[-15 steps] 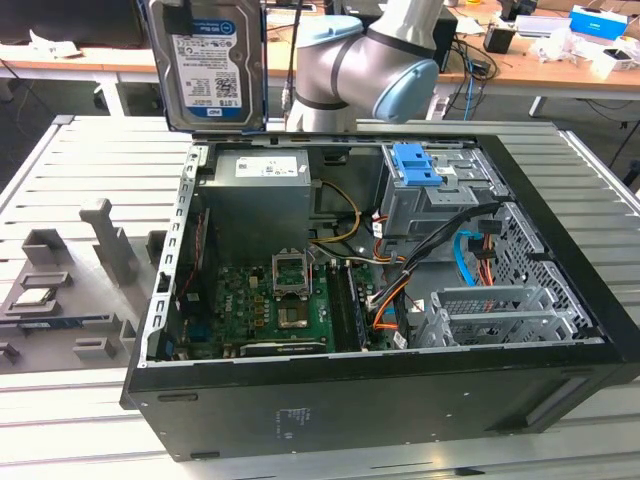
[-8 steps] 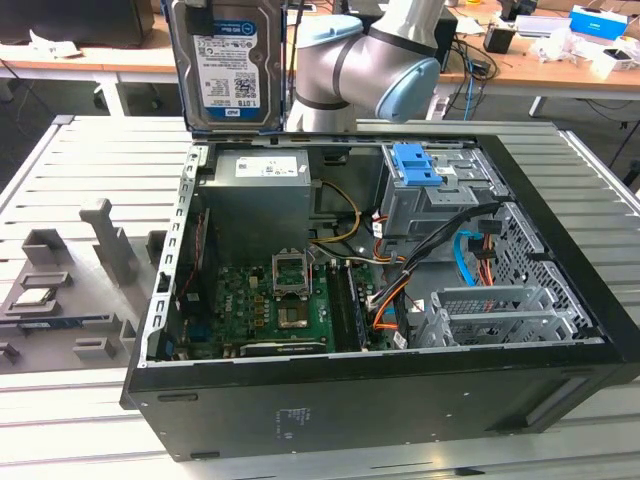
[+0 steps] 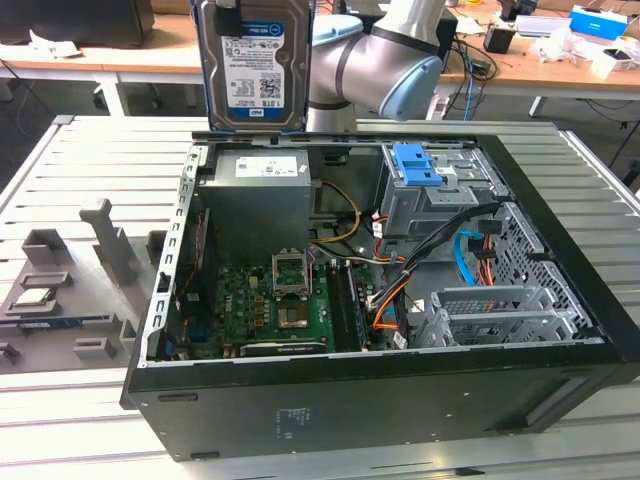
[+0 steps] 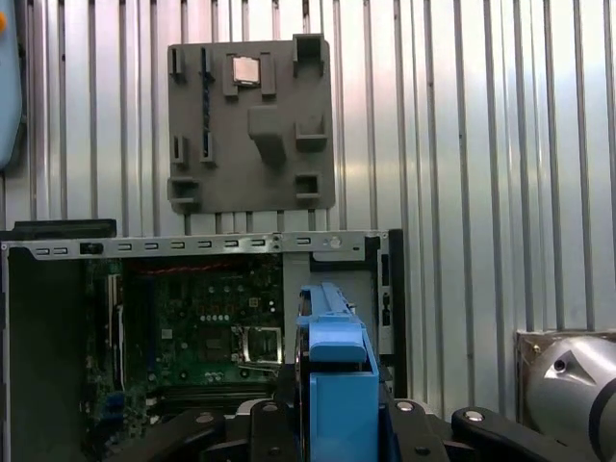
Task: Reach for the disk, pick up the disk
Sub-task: 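Pick up the disk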
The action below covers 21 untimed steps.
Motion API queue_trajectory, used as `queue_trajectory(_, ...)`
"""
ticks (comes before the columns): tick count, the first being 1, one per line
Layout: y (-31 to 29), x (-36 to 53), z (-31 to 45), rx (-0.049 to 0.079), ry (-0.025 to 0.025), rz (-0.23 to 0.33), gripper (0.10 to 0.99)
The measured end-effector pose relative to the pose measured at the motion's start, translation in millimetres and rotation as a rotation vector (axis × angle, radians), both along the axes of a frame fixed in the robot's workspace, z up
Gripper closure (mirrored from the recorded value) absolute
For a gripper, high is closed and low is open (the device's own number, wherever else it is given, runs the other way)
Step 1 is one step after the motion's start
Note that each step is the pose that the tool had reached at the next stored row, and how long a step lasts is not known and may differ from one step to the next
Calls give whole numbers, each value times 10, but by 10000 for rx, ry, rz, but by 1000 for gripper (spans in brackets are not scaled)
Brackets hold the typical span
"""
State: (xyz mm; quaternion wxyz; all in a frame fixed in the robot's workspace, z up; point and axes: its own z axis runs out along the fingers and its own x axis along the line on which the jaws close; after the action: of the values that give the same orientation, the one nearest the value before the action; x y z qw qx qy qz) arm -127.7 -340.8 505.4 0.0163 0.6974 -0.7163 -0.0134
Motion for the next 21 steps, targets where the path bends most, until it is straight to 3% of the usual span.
queue_trajectory(6,0,339,0,0,0,0,722)
queue_trajectory(14,0,614,0,0,0,1,722)
queue_trajectory(19,0,852,0,-1,0,1,722)
queue_trajectory(21,0,888,0,-1,0,0,722)
